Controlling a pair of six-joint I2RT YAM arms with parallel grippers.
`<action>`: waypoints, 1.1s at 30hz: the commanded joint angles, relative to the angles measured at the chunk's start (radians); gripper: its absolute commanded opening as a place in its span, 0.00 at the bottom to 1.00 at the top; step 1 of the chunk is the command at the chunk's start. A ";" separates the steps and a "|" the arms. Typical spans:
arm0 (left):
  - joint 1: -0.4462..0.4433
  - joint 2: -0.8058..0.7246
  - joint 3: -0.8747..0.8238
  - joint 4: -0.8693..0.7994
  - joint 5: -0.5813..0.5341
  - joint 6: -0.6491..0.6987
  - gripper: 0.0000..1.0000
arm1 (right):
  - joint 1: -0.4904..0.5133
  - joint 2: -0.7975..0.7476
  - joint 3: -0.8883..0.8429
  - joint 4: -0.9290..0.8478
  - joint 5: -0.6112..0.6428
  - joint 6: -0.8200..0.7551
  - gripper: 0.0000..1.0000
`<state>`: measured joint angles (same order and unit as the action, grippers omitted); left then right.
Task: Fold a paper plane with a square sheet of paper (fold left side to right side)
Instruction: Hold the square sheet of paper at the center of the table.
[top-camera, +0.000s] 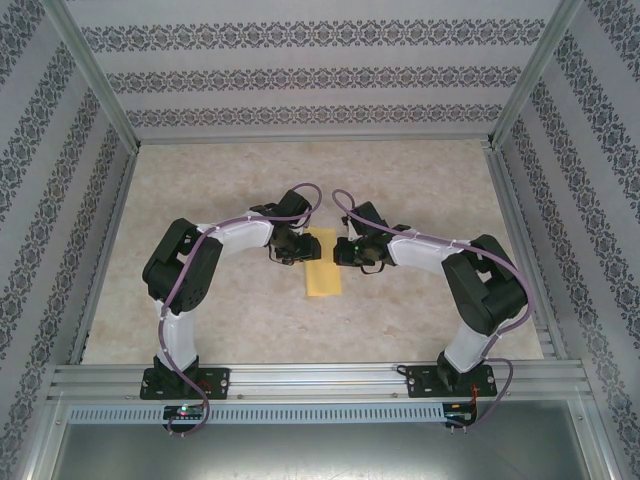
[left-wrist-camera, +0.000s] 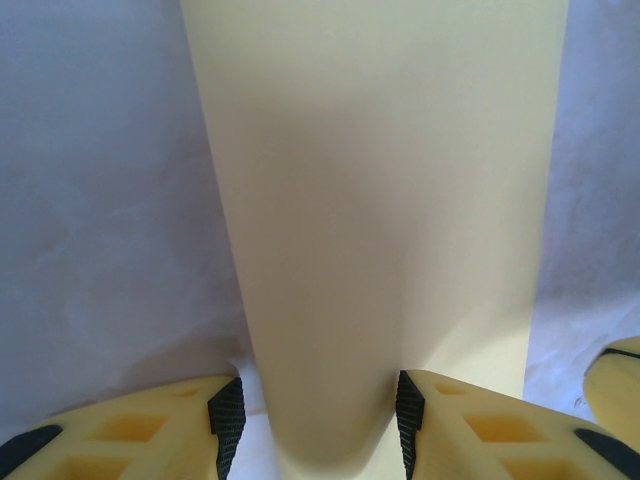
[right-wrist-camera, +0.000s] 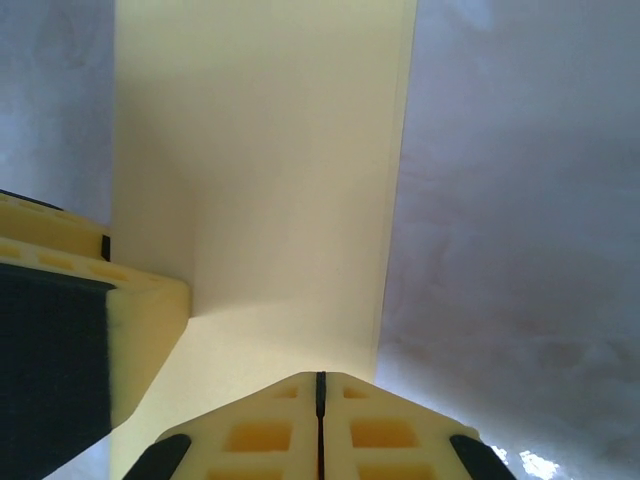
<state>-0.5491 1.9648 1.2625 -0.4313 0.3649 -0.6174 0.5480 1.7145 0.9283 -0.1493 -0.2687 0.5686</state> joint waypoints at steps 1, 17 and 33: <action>-0.068 0.120 -0.020 0.125 0.053 0.004 0.50 | 0.007 -0.011 0.019 -0.017 0.003 -0.009 0.07; -0.071 0.124 -0.017 0.123 0.051 0.004 0.50 | 0.015 0.058 0.046 -0.041 -0.014 -0.010 0.07; -0.071 0.114 -0.015 0.118 0.046 0.008 0.50 | 0.021 0.121 0.069 -0.103 0.005 -0.027 0.07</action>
<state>-0.5499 1.9686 1.2686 -0.4393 0.3637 -0.6170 0.5545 1.8057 0.9817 -0.2047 -0.2779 0.5648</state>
